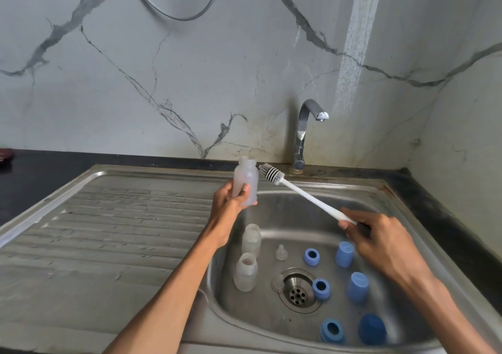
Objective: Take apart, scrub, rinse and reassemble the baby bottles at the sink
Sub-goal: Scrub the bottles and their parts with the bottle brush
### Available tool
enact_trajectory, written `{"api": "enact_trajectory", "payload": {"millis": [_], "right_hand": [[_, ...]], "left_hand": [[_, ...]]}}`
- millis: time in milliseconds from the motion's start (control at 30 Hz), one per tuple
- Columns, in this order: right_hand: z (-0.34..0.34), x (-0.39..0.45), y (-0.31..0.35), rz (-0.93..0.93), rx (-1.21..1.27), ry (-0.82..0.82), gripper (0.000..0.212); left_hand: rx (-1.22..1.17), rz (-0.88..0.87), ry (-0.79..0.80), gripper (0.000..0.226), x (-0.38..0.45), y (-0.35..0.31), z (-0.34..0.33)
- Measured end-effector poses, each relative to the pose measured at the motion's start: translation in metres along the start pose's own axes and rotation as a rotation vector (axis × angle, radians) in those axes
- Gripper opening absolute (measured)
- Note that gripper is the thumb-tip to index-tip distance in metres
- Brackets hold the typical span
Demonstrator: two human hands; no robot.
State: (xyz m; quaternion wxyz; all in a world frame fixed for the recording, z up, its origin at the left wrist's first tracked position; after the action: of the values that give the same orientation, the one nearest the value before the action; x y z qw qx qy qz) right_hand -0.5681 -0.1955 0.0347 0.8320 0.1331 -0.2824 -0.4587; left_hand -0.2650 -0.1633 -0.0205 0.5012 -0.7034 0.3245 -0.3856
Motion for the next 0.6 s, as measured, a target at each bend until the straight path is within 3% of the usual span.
{"api": "enact_trajectory", "payload": {"millis": [100, 233, 433, 600], "right_hand": [[-0.002, 0.0, -0.001, -0.009, -0.022, 0.013, 0.039], [0.0, 0.001, -0.002, -0.027, -0.019, 0.004, 0.039], [-0.001, 0.0, 0.0, -0.009, -0.013, -0.001, 0.039], [0.002, 0.003, -0.007, -0.036, -0.011, -0.009, 0.038]], "left_hand": [[0.03, 0.011, 0.049, 0.021, -0.002, 0.004, -0.003], [0.274, 0.003, 0.195, 0.049, -0.01, 0.012, -0.03], [0.117, -0.027, 0.094, 0.029, -0.005, 0.005, -0.01], [0.224, -0.009, 0.168, 0.043, -0.005, 0.013, -0.019]]}}
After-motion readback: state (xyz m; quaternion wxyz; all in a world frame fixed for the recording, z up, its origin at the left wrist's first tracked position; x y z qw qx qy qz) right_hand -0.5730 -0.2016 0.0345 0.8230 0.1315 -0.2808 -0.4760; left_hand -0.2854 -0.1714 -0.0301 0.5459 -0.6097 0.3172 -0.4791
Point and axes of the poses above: each hand's wrist, its own x-axis towards the middle knuckle, its own z-axis out of the back of the hand, y = z × x, the point moved 5 cm from there along x, towards the middle knuckle, and after that the axes turned 2 degrees about y, right-handed, at the moved point
